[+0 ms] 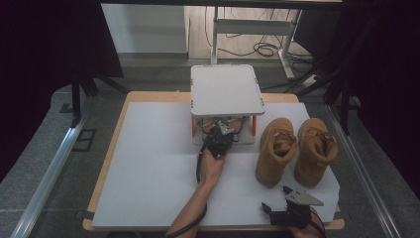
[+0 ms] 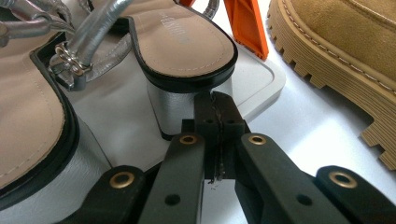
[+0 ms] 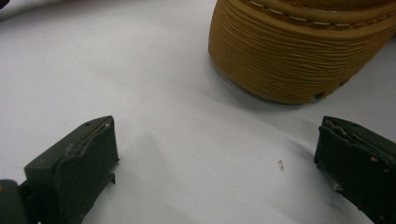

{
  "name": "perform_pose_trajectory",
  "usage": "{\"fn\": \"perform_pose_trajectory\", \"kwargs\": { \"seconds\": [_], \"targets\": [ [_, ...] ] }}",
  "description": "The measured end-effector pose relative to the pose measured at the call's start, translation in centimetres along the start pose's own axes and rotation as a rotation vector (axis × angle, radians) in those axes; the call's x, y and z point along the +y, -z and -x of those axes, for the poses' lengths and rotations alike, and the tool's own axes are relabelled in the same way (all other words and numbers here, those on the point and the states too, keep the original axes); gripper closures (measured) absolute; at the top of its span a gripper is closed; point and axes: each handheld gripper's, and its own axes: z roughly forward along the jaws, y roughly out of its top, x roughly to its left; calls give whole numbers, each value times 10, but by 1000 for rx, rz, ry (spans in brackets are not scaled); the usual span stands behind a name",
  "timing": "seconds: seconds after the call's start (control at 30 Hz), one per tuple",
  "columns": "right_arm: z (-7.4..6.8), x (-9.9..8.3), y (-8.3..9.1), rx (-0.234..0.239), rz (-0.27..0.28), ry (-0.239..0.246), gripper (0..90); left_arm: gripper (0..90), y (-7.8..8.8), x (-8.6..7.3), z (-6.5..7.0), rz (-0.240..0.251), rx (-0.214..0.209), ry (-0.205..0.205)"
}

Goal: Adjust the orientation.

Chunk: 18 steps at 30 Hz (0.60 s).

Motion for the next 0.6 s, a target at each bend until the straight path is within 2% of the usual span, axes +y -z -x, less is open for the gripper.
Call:
{"fn": "perform_pose_trajectory", "kwargs": {
  "seconds": [0.6],
  "targets": [
    [0, 0, 0, 0, -1, -3, 0, 893, -4, 2, -3, -5, 2, 0]
  ]
}}
